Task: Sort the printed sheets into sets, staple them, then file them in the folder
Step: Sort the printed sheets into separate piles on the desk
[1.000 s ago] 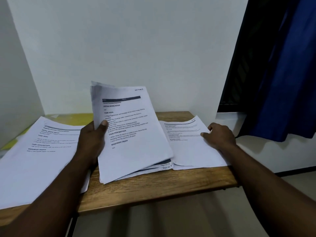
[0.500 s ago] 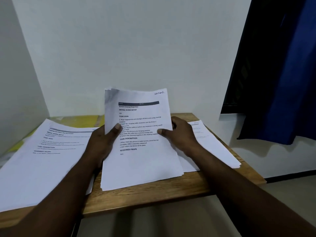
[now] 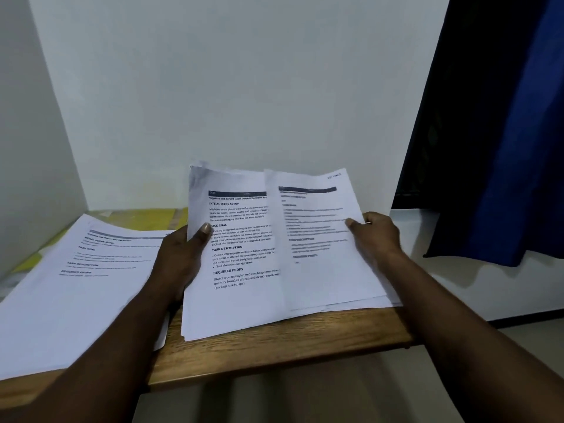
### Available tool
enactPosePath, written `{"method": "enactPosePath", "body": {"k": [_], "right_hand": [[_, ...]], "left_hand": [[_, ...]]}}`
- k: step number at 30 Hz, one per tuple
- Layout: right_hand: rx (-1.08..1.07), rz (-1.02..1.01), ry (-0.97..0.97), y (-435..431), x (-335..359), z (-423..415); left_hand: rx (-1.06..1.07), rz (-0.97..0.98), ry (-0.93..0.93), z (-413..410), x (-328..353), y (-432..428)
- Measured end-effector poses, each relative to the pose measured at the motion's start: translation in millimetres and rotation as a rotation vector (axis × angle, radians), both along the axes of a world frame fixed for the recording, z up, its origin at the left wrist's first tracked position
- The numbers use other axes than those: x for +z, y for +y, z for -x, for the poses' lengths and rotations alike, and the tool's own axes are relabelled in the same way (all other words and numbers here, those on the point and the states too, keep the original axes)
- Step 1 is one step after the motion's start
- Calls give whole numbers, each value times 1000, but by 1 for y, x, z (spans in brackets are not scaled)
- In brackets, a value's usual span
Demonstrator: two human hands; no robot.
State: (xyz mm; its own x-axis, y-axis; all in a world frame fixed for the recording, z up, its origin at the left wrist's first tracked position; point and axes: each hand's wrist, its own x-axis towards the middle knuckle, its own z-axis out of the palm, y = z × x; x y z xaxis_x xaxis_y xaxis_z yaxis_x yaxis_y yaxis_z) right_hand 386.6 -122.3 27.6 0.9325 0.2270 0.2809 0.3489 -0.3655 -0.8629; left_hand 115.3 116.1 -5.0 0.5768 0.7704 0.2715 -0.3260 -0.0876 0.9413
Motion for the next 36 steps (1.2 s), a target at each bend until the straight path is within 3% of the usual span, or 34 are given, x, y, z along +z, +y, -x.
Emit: {"method": "enactPosePath", "body": {"k": [7,24,28,31,34,36], "right_hand": [[-234,479,-83,-48,-22,-43],[-256,542,-204,-35,-31,-22],[-230,394,-253,-25,-21,-11],[-75,139,-339,-7,-13,5],[348,-94,13,18,2,33],[555,-104,183,34,4,49]], "left_hand": [[39,-21,22,1,3,-2],[27,-69,54,2,1,-4],[15,-53,37,1,1,-4],[11,-58,32,1,1,-4],[0,-54,26,2,1,-2],[-8,-48,21,3,1,-2]]}}
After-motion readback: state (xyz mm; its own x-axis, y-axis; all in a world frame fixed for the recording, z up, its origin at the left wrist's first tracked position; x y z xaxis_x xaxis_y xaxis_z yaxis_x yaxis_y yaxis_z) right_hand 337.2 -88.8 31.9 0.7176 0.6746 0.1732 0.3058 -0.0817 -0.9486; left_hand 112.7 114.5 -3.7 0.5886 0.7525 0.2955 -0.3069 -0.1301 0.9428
